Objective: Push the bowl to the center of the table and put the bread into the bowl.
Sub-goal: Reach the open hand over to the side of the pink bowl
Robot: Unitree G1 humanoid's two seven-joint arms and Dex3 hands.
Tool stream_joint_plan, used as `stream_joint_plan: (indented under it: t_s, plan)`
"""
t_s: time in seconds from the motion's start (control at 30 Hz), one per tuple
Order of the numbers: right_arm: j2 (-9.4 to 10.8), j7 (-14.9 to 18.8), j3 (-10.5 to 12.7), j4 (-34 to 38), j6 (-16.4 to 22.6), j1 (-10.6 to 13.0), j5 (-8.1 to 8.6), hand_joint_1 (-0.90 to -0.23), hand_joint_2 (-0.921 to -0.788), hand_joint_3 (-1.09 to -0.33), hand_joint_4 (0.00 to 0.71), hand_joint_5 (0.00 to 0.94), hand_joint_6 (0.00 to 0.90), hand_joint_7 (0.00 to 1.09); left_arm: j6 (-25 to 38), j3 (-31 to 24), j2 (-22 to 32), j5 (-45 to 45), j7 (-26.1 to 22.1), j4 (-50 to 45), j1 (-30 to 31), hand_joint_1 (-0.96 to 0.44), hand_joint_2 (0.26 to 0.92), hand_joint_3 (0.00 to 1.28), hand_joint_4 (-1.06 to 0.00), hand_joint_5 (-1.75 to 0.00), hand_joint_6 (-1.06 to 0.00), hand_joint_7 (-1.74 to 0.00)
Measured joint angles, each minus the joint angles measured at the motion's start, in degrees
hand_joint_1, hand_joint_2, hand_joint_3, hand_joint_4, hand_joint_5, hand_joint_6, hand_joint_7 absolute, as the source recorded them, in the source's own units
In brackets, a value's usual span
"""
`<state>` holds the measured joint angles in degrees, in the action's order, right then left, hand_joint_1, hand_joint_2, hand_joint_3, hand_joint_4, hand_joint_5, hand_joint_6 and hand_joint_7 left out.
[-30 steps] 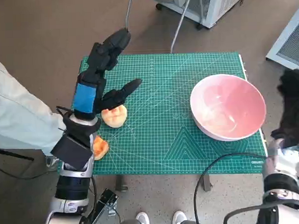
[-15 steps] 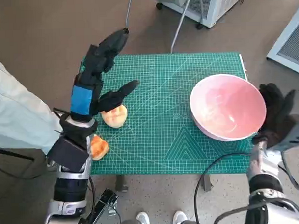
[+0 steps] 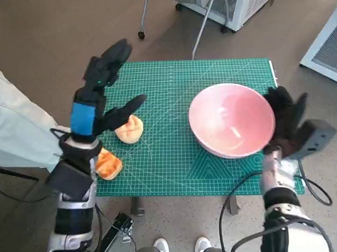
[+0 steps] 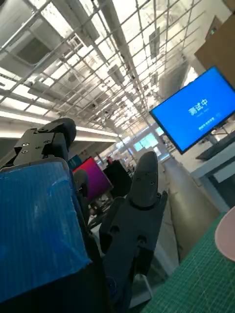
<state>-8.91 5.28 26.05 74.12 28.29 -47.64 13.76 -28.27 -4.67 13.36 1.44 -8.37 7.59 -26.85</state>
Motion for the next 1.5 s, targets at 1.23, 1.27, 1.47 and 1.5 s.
stream_joint_plan:
  t_s: [1.23, 1.27, 1.47, 1.5]
  plan:
    - [6.25, 0.16, 1.35, 1.11, -6.40, -7.78, 1.22, -0.529, -0.921, -0.843, 0.132, 0.004, -0.001, 0.58, 1.12, -3.66, 1.95, 1.11, 2.49, -4.22, 7.00, -0.34, 0.921, 0.19, -0.41, 0.00, -0.40, -0.11]
    - [5.98, 0.16, 1.19, 1.11, -6.40, -7.78, 1.16, -0.529, -0.921, -0.846, 0.128, 0.003, -0.001, 0.56, 1.10, -3.75, 2.01, 1.13, 2.63, -4.20, 7.03, -0.34, 0.921, 0.19, -0.41, 0.00, -0.40, -0.11]
    - [3.66, 0.14, 0.30, 0.99, -5.86, -7.83, -0.04, -0.529, -0.921, -0.851, 0.124, 0.002, -0.001, 0.52, 0.23, -4.74, 3.38, 1.18, 2.81, -3.50, 7.03, -0.35, 0.921, 0.20, -0.41, 0.00, -0.41, -0.09]
    - [3.28, 0.13, -0.03, 0.94, -5.55, -7.83, -0.44, -0.530, -0.921, -0.851, 0.125, 0.003, -0.001, 0.52, 0.03, -4.93, 3.90, 1.19, 2.79, -3.26, 7.03, -0.35, 0.921, 0.20, -0.41, 0.00, -0.41, -0.09]
